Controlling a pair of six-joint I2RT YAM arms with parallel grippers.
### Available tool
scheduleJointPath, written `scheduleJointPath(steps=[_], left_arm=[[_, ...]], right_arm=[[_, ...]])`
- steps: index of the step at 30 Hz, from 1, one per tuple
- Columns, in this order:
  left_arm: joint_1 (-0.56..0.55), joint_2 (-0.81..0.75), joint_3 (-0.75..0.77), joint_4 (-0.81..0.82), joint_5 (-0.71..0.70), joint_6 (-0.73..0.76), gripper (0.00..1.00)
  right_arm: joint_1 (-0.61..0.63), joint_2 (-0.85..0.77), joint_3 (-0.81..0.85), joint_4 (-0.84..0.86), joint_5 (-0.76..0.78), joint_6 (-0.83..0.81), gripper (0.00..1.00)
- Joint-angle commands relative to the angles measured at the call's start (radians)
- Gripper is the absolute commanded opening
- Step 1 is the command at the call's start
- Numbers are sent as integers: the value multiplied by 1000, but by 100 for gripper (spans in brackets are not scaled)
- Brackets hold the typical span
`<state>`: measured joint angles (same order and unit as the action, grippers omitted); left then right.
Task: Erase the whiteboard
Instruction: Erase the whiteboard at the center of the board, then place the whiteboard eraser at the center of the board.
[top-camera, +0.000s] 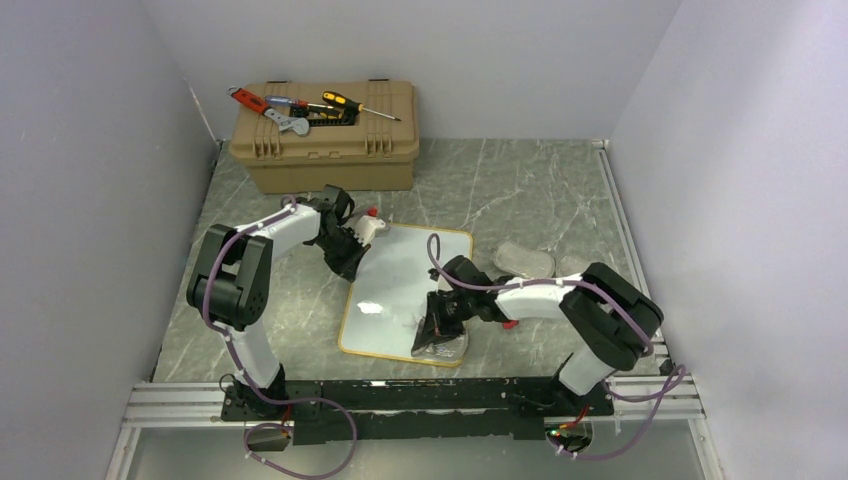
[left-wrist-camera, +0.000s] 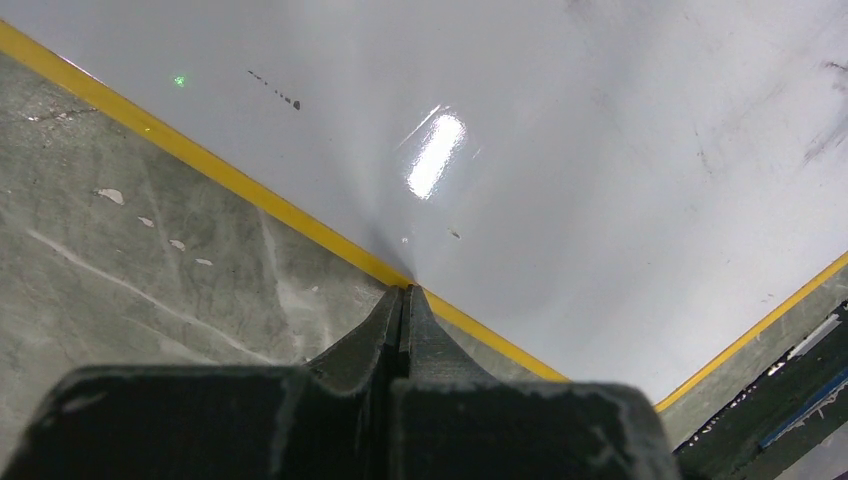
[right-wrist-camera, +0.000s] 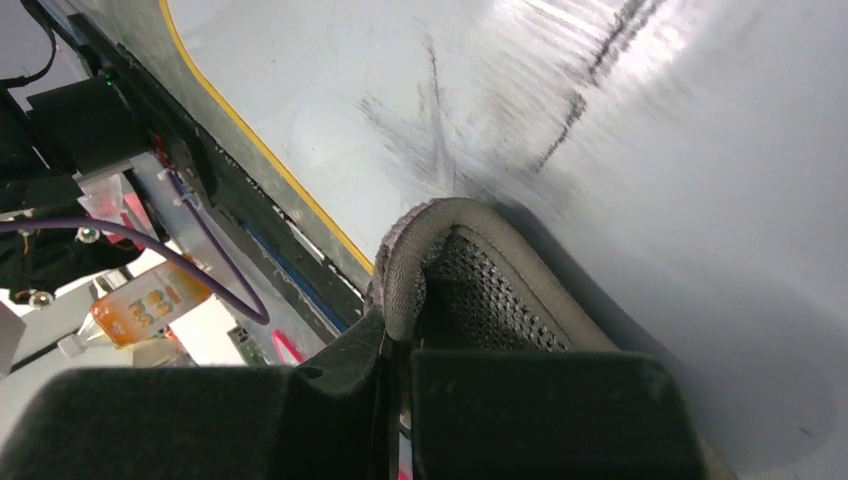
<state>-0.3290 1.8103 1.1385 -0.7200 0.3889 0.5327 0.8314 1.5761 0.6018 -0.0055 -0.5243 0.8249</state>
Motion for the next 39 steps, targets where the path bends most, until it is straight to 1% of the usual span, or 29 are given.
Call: scheduleJointPath(steps=[1,5,7,10,13,15,18,22,25,26,28,30,33,36,37,38,39], left_arm=[[-1,85,-73,-28,-68,15,0],[-1,87,-66,-33,-69,15,0],[0,87,-64,-33,-66,13,0],[-1,89,-63,-32,-67,13,0],[3,89,-66,-29,-71,18,0],[9,86,-65,-31,-72,21,0],[22,79,-62,-33,-73,24,0],[42,60,-37,-51,-63,17,0],[53,44,-17,-69,-58,11,0],[56,39,-10,-73,-56,8,1],[70,26,-1,-78,-43,-3,9],[82,11,12,-92,-17,-14,15],[88,-19,34,-130,19,-19,24],[91,-48,49,-160,35,-12,28],[93,-57,52,-170,40,-7,41],[99,-64,54,-178,50,-1,56],[104,-69,57,-185,59,2,66]], right_arm=[[37,141,33,-89,99,-38,0],[60,297,235,-75,76,-62,0],[64,344,341,-87,75,-72,0],[63,369,459,-117,79,-86,0],[50,339,508,-154,85,-92,0],[27,259,496,-182,101,-98,0],[-26,107,436,-223,118,-100,0],[-117,-111,389,-340,158,-124,0],[-193,-232,355,-441,180,-144,0],[-218,-265,343,-459,182,-150,0],[-275,-313,322,-481,183,-159,0],[-303,-330,331,-510,197,-177,0],[-329,-297,390,-557,235,-209,0],[-368,-242,459,-612,273,-236,0],[-384,-225,476,-621,288,-241,0],[-400,-211,489,-619,298,-244,0],[-415,-195,501,-614,299,-242,0]])
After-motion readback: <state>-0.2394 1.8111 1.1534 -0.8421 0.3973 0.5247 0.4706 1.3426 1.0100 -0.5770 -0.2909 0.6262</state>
